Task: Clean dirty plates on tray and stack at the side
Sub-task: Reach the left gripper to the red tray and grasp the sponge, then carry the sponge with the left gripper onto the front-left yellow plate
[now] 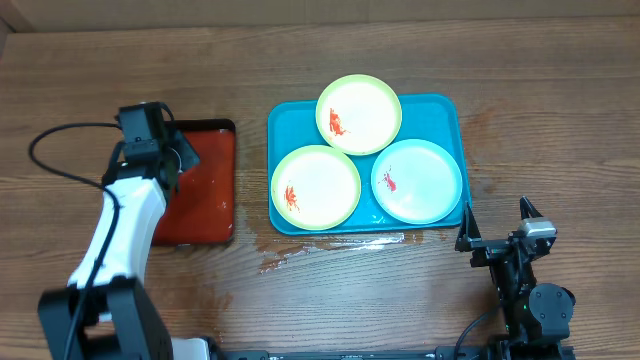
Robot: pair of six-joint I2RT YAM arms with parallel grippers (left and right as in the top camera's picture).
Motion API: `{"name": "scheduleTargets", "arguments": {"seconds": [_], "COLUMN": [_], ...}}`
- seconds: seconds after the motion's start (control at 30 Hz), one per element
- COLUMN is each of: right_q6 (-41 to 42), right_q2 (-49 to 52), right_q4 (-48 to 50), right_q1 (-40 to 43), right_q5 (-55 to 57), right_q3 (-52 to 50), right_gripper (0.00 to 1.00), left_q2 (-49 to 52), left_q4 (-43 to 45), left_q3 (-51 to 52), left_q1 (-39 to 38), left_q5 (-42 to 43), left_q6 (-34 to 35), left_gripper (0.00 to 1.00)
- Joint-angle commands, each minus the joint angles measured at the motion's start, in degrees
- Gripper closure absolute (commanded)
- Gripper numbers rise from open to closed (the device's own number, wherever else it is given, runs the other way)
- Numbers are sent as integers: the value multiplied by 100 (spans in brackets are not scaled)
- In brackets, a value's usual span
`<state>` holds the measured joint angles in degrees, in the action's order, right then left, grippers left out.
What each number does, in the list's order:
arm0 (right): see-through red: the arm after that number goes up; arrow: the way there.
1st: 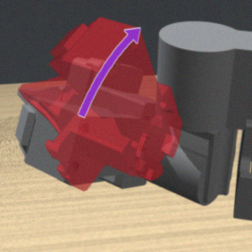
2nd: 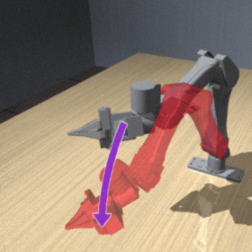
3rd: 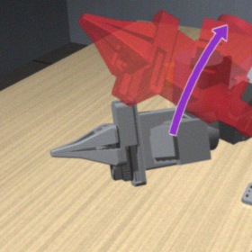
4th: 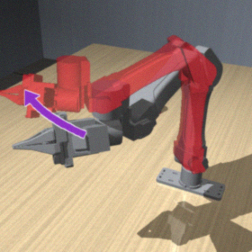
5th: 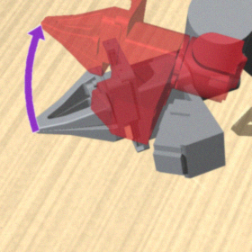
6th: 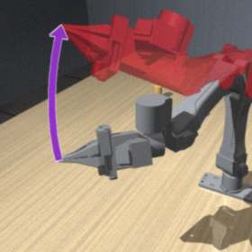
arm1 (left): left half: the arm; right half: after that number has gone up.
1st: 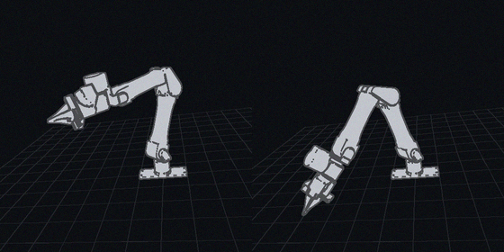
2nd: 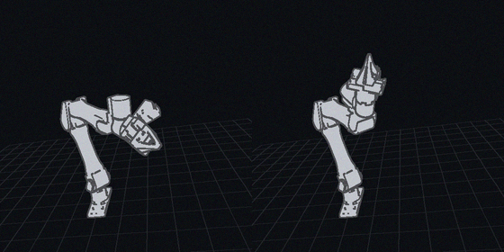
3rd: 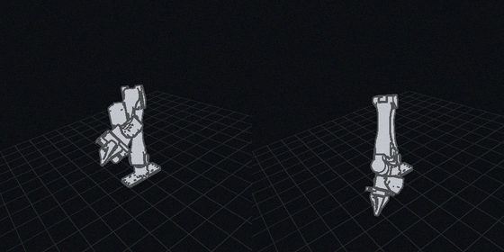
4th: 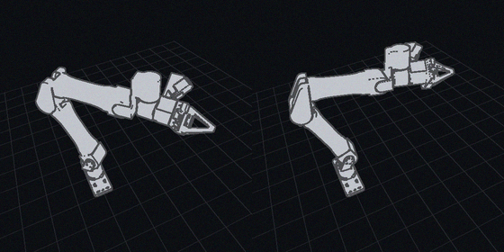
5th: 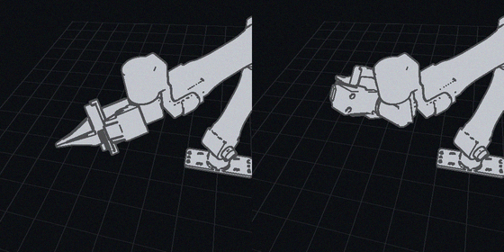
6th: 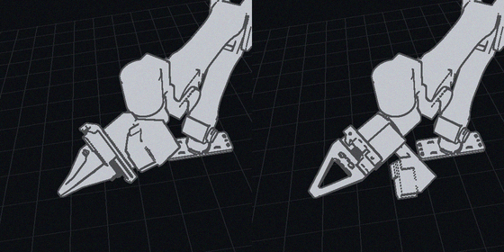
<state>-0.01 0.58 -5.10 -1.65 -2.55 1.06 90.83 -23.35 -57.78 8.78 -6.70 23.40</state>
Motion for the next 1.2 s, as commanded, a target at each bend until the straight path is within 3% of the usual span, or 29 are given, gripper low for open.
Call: {"name": "scheduleTargets", "arguments": {"seconds": [0.0, 0.1, 0.23, 0.3, 0.43, 0.5, 0.73, 0.9, 1.17], "right_q6": [2, 2, 4, 2, 2, 2, 2, 2, 2], "right_q2": [-42, -42, -42, -42, -42, -42, -42, -42, -42], "right_q4": [42, 42, 42, 42, 42, 42, 42, 42, 42], "right_q1": [-7, -7, -7, -7, -7, -7, -7, -7, -7], "right_q5": [35, 35, 35, 35, 35, 35, 35, 35, 35], "right_q3": [-59, -59, -59, -59, -59, -59, -59, -59, -59], "right_gripper": [0, 0, 0, 0, 0, 0, 0, 0, 0], "left_q2": [675, 540, -466, -933, -1123, -1069, -586, 225, 1447], "left_q4": [-96, -396, -1311, -1351, -1690, -1759, -1648, -1095, -625], "left_q3": [170, 9, -833, -935, -905, -866, -817, -817, -817], "left_q1": [20, 24, 20, 20, -101, -286, -1692, -2601, -3141], "left_q5": [146, 179, 227, 804, 2771, 2962, 2601, 1969, 1801], "left_q6": [-184, -481, -540, -540, -601, -739, -962, -387, -367], "left_gripper": [96, 96, 96, 96, 96, 96, 96, 96, 96]}}
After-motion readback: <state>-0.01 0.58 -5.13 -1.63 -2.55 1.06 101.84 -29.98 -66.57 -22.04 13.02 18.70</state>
